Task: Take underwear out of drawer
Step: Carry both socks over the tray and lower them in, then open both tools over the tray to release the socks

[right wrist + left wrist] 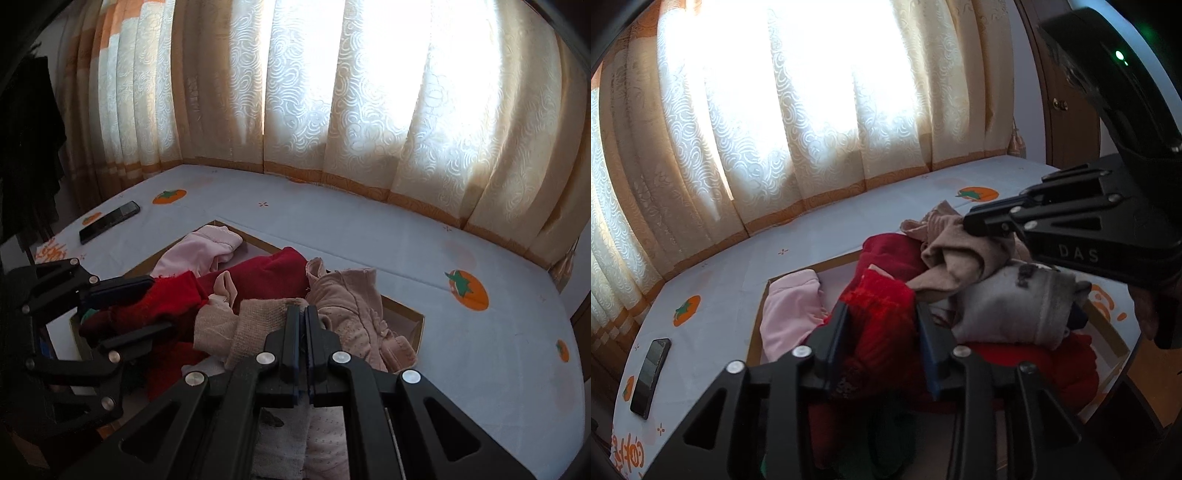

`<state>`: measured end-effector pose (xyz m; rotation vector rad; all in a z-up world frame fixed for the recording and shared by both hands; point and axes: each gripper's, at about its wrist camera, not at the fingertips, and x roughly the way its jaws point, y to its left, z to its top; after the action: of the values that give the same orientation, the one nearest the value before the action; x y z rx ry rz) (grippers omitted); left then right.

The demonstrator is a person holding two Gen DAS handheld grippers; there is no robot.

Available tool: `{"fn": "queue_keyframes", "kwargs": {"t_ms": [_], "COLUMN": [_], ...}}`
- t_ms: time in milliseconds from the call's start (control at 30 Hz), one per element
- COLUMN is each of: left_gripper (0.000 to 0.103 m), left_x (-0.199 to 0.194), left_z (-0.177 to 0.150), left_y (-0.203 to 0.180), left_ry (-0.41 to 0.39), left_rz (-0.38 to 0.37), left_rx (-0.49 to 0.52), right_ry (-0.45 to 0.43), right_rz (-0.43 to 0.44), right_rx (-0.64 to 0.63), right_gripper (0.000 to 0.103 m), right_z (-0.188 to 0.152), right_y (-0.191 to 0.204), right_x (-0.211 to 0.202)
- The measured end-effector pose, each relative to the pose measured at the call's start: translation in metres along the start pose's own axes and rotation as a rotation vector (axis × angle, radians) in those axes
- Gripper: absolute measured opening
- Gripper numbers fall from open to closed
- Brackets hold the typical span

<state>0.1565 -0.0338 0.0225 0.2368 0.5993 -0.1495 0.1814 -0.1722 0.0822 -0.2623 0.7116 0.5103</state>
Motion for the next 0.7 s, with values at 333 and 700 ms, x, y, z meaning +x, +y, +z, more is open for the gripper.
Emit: {"fn": "queue_keyframes", "kwargs": {"t_ms": [333, 700], "left_gripper": [0.061, 0.079], "left_x": [-0.005, -0.065], "left_z": [0.004, -0.003], "left_y": [-0.005, 0.005], "left_ry": [0.001, -0.079], "left_rz": [-0.007, 0.001], "left_rx": [-0.001, -0.053], "right_ry": [-0.005, -0.098], "right_rz": [-0.026, -0.035], "right_rx": [0.000, 0.031], "right_gripper": [0.045, 0.067], "right_z": [-0.001, -0.018], "right_y": [-0.001, 0.007], "right_x": [-0.006, -0.065]}}
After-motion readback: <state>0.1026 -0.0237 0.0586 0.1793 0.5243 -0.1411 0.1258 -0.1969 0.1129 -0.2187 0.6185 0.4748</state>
